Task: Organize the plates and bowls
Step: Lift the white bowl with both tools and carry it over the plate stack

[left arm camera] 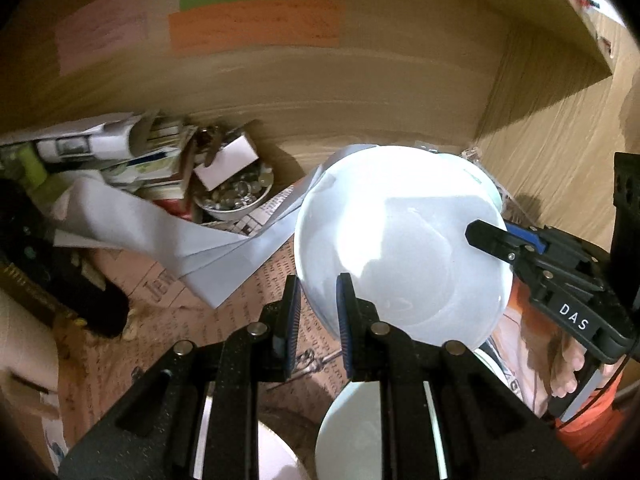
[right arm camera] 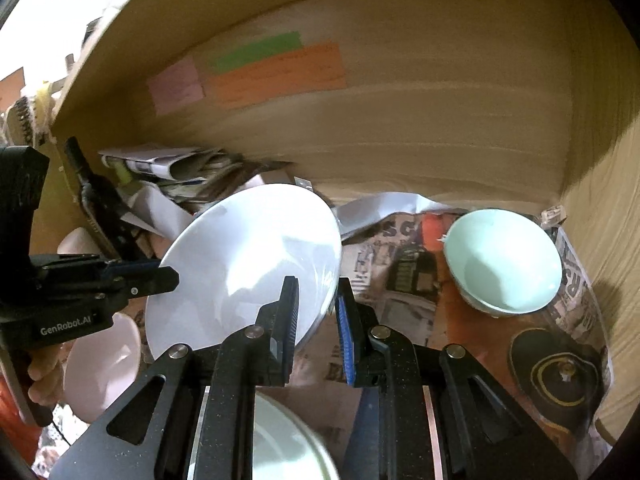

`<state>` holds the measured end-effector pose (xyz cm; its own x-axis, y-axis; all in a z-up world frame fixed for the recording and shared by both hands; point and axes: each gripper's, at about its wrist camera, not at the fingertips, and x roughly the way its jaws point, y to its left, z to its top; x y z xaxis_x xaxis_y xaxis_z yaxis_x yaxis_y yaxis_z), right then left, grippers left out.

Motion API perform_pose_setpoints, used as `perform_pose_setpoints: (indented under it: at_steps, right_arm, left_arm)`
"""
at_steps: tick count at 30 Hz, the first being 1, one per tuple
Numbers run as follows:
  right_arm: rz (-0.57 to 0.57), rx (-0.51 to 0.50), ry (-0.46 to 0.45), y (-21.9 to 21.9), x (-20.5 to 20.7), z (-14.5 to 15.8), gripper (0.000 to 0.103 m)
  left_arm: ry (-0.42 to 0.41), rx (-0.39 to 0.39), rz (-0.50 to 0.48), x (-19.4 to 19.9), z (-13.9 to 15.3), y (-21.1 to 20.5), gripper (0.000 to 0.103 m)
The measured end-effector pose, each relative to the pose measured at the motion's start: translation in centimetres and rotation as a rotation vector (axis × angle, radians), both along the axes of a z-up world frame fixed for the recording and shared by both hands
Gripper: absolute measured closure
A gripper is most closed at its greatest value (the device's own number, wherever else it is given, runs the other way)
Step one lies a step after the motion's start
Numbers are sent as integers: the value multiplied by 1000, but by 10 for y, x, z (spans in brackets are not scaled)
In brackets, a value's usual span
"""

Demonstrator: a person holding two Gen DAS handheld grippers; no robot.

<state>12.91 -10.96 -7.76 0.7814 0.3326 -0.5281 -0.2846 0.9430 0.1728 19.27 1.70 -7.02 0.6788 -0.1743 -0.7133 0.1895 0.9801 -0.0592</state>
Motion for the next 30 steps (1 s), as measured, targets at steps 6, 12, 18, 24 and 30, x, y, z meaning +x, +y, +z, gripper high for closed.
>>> perform_pose_setpoints:
  at_steps: [6, 12, 18, 24, 30]
  right_arm:
    - [28, -5, -22, 20, -12, 5, 86]
    - [60, -7, -35, 41, -23, 5, 86]
    - [107, -16, -38, 68, -33, 3, 86]
    - [146, -18, -30, 90, -41, 1, 86]
    - [180, -27, -25, 111, -50, 0, 86]
  left_arm:
    - [-38, -23, 37, -21, 8, 16, 86]
    - [-74, -28, 84, -46, 12, 38, 86]
    - [-81, -34, 130, -68, 8, 62, 86]
    - [-95, -67, 171, -92, 4, 88, 86]
    - [-116, -88, 202, -114, 4, 109, 86]
